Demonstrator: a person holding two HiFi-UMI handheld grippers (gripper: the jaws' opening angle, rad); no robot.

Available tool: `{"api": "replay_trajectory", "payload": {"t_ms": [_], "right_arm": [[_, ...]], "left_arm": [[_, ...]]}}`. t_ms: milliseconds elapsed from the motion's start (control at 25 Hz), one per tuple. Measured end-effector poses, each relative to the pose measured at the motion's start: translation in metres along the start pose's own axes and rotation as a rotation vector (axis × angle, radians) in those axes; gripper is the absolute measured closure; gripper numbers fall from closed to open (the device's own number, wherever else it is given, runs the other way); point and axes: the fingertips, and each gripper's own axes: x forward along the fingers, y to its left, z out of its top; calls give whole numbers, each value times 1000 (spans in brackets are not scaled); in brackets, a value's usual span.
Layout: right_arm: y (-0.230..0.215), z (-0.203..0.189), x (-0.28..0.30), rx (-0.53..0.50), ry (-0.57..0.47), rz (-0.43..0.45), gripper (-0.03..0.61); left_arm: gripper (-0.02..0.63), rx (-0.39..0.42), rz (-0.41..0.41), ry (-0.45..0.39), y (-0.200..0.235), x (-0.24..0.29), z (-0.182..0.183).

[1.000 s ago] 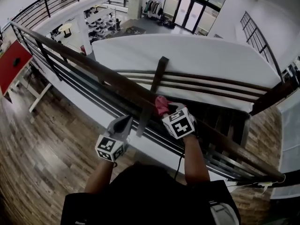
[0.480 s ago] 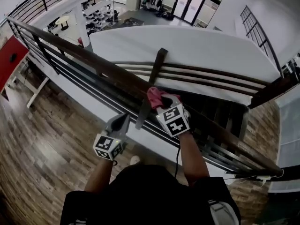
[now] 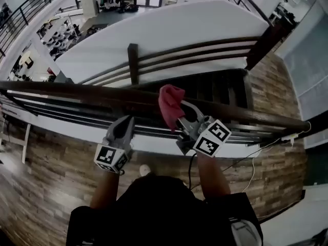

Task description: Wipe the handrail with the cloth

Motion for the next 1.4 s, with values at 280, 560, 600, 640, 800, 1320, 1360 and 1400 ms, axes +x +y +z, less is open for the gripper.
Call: {"api": "replay_trajectory", "payload": {"t_ms": [280,560,600,640,800,1320,1360,1400], "right_arm": [[-37,22,-171,50,-180,-296,526],[-36,29,-337,45,-254,-502,526],[-36,31,-355,40,-261,-524,526],[-35,31,-371,34,-266,-546,526],[-34,29,-429,13,-274,-635,526],[-33,43,-557,10,-476,-973,526],[-35,44,-564,3,-481,-993,526],[-37,45,-571,-4,-486,-1014,526]], "left_arm": [[614,0,-328,72,-129,77,-18],[614,-21,-547,124,-279,110,-50],[614,-23,-569,129,-297,113,-55],[614,-25,-590,134,-314,117,-60],[614,-42,-670,157,-377,129,-81],[614,-61,-1044,226,-527,184,-99],[614,-70,-1073,228,-538,188,-101],[614,-73,-1102,225,-548,192,-104]]}}
